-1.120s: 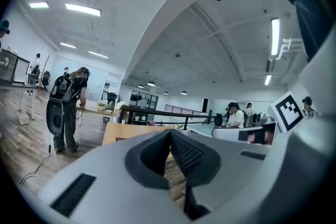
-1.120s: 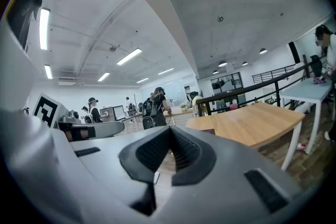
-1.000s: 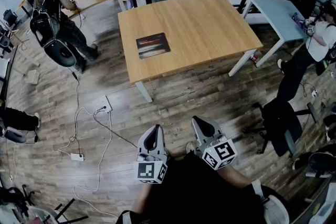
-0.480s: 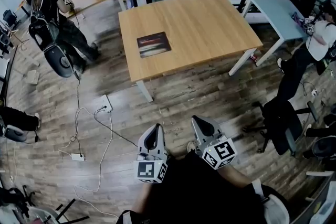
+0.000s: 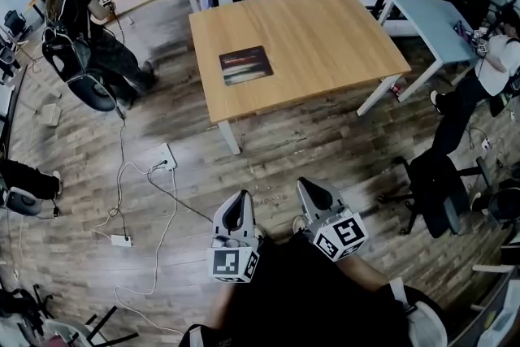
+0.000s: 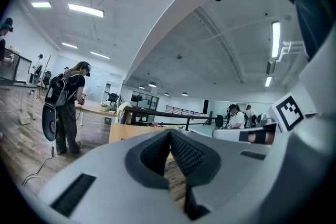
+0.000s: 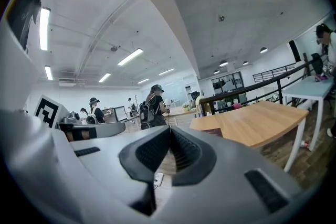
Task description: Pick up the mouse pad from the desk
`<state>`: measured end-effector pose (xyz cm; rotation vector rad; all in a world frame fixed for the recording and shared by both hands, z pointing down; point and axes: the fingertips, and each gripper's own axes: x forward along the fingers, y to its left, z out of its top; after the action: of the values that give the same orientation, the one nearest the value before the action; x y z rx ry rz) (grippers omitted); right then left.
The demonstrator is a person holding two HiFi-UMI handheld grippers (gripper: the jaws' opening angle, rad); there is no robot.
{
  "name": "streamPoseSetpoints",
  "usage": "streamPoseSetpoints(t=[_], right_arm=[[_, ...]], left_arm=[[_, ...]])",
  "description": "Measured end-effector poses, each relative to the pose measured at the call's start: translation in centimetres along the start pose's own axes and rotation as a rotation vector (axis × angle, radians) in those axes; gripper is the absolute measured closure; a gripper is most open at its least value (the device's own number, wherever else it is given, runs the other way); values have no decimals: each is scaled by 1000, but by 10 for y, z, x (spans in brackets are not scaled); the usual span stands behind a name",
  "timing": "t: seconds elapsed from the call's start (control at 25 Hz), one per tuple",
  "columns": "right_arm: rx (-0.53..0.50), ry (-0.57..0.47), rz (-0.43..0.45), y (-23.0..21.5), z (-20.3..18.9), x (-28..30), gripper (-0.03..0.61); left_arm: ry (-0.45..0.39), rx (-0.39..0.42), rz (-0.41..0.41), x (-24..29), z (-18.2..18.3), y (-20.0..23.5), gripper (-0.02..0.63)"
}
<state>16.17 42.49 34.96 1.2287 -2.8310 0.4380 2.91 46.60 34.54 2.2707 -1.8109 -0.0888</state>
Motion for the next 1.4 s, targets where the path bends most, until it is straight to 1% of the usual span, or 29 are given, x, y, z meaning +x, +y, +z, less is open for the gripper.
streamPoseSetpoints(t=[0.2,0.44,0.6,0.76,0.96,1.12,1.24,1.4], right_arm=[[-5,2,-21,22,-6,13,548],[-3,20,-78,34,-21,20,548],[-8,32,-86,37,-25,31,548],[-2,37,-90,28,-24,53,548],[8,27,-70,8,-16,103,548],[10,21,-39,-13,0,149,548],[13,29,-19,-38,11,181,548],[26,51,-6,-79,24,218,548]], left_arm=[[16,2,-14,-10,-2,25,591],[38,-3,-39,-18,-12,53,591],[58,-12,-35,-14,-17,69,591],[66,-21,-28,2,-19,81,591],[73,-13,-18,42,-17,103,591],[78,-5,-3,89,-2,120,591],[71,18,18,132,11,134,591],[81,27,47,189,24,148,591]])
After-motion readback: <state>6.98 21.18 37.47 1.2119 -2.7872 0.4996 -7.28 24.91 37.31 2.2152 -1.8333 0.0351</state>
